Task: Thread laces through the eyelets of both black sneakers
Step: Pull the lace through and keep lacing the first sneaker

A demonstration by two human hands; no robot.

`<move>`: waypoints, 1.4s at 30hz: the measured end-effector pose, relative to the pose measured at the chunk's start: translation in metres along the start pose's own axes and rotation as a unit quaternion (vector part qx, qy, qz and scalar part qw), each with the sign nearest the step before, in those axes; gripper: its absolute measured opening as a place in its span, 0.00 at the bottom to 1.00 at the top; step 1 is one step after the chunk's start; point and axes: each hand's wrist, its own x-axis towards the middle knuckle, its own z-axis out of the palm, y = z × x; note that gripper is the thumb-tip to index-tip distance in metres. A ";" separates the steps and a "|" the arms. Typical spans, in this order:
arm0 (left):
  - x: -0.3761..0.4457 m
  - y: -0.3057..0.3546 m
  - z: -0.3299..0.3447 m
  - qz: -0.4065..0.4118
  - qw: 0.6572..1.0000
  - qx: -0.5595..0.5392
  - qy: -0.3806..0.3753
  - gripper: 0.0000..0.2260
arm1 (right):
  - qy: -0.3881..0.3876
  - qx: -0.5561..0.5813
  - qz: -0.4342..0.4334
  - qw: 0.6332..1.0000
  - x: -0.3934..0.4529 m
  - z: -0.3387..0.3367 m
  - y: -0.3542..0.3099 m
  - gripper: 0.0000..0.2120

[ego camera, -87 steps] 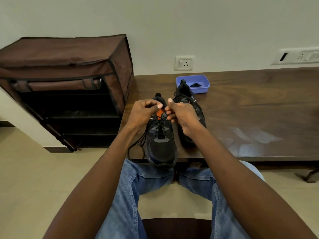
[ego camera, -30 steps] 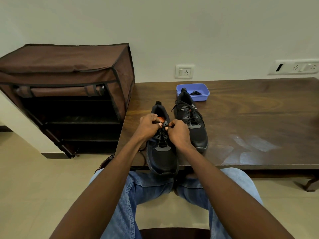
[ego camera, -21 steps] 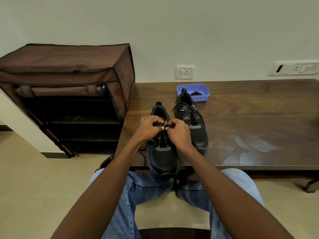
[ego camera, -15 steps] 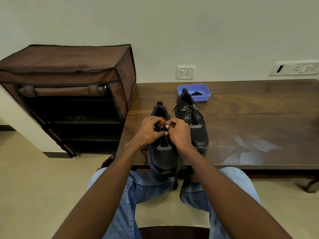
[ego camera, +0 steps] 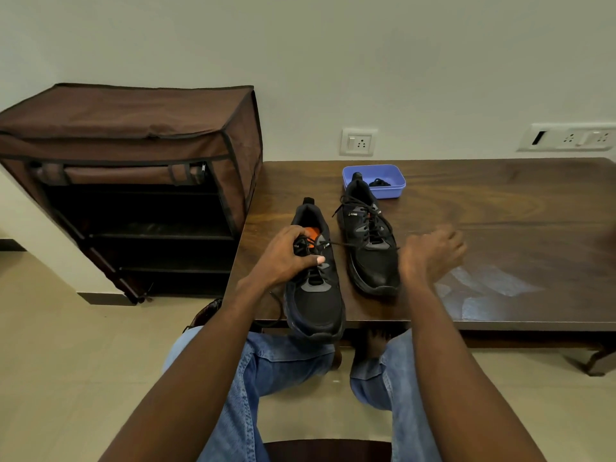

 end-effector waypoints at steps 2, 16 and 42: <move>0.001 -0.001 0.001 -0.002 1.000 -0.006 -0.001 0.26 | -0.039 0.020 -0.138 0.989 -0.022 0.010 -0.010 0.22; -0.002 -0.007 0.004 0.020 0.999 -0.024 0.009 0.29 | -0.104 0.085 -0.065 0.989 0.008 0.006 0.008 0.09; -0.007 -0.029 -0.020 -0.117 0.990 -0.050 0.062 0.10 | -0.282 -0.021 -0.271 0.920 -0.054 0.038 -0.029 0.10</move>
